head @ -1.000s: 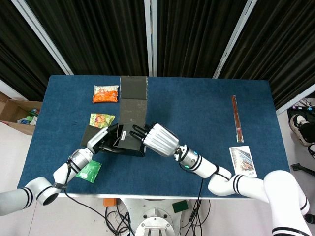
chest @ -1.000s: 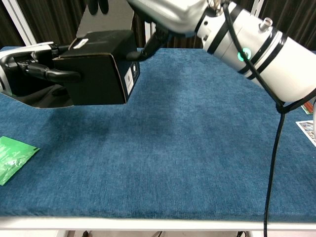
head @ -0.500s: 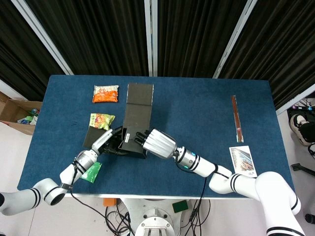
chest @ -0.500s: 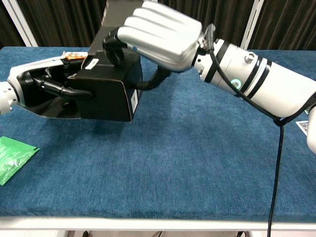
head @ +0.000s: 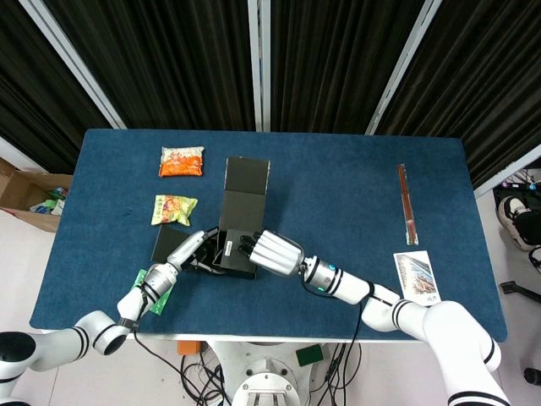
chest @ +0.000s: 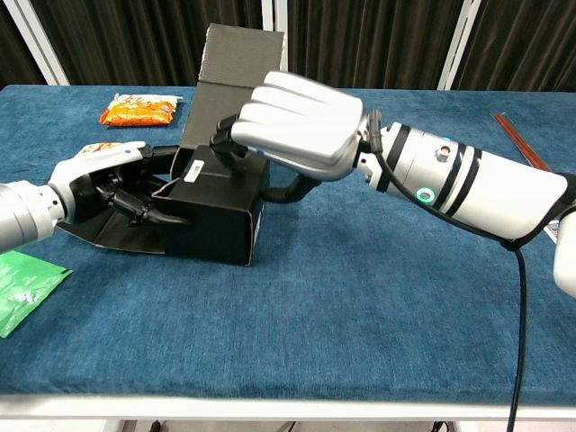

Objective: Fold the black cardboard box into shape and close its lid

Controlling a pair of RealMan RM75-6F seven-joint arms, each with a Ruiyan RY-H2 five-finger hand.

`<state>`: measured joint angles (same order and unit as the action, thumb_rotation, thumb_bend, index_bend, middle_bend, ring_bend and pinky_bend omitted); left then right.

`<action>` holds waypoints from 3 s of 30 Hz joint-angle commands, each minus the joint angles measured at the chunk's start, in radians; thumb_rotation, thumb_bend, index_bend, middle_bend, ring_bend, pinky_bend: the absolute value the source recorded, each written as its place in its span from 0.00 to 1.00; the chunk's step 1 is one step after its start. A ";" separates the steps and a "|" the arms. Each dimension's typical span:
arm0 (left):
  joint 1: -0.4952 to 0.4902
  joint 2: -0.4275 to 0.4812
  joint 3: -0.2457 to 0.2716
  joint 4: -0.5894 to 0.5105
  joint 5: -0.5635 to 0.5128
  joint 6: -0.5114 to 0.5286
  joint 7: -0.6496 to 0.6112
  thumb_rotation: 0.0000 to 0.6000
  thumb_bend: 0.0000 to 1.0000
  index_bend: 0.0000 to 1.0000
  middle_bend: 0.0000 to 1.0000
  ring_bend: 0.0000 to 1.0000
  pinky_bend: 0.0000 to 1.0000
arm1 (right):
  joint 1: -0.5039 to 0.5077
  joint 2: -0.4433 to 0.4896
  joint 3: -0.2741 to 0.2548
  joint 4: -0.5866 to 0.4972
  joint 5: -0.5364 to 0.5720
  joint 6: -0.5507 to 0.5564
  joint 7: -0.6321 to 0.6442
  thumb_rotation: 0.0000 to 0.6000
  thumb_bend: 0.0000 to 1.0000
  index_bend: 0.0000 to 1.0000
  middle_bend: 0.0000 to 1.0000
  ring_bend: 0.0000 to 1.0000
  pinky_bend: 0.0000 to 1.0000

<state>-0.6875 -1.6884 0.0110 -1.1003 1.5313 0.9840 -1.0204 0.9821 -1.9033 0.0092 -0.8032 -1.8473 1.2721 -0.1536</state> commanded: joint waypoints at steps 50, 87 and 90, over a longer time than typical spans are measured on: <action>0.015 -0.021 -0.024 0.017 -0.020 -0.011 0.165 0.99 0.09 0.38 0.38 0.61 0.83 | -0.018 0.032 -0.027 -0.076 0.028 -0.057 -0.080 1.00 0.22 0.38 0.34 0.72 1.00; 0.020 -0.013 -0.036 0.003 -0.026 -0.019 0.146 0.99 0.09 0.39 0.38 0.61 0.83 | 0.038 0.054 -0.017 -0.143 0.064 -0.243 -0.132 1.00 0.45 0.91 0.84 0.76 1.00; 0.021 -0.014 -0.038 0.004 -0.029 -0.020 0.146 0.99 0.09 0.39 0.38 0.61 0.83 | 0.035 0.051 -0.019 -0.136 0.064 -0.239 -0.131 1.00 0.45 0.95 0.85 0.76 1.00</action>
<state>-0.6666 -1.7020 -0.0271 -1.0969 1.5026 0.9640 -0.8750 1.0181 -1.8515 -0.0094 -0.9412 -1.7831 1.0306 -0.2852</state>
